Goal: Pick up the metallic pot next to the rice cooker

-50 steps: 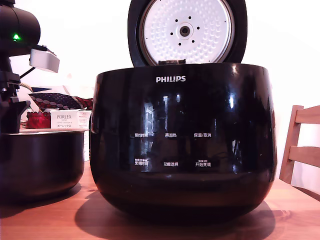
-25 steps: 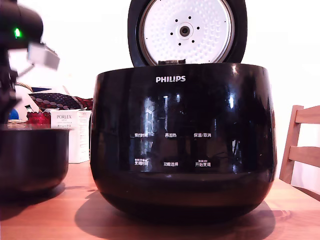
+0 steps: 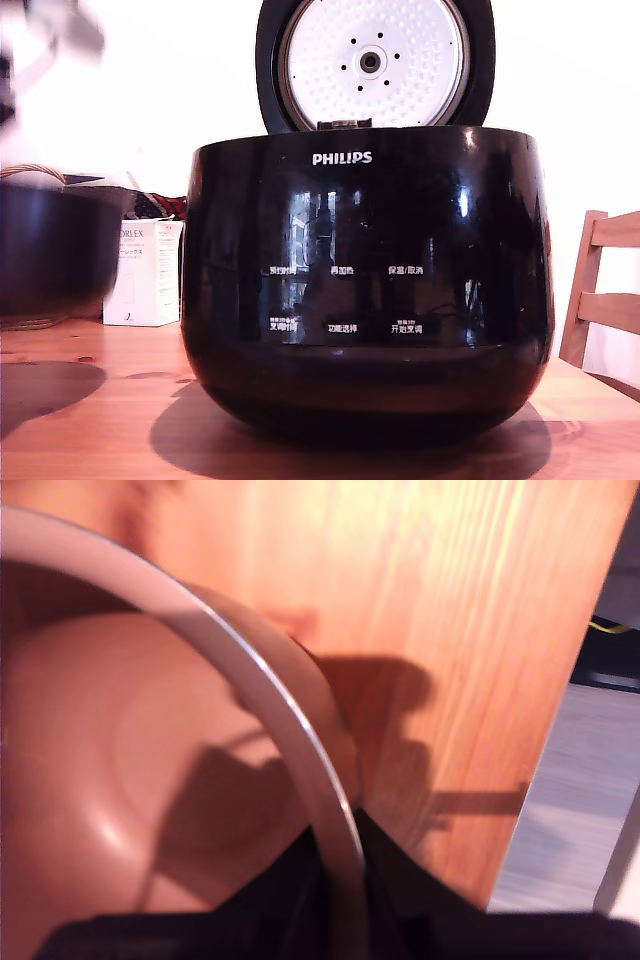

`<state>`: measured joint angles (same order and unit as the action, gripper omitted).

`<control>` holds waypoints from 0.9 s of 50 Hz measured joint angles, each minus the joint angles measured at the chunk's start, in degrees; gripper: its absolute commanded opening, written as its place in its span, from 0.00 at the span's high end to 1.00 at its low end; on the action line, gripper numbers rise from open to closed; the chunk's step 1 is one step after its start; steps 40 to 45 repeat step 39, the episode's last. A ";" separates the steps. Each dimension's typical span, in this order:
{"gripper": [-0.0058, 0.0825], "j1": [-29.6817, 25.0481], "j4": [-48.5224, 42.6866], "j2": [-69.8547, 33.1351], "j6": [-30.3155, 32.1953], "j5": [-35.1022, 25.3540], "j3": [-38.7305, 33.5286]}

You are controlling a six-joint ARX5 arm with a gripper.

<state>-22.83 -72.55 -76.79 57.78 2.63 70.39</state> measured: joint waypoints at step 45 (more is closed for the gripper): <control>0.96 -7.93 -6.67 1.81 -6.62 2.08 13.29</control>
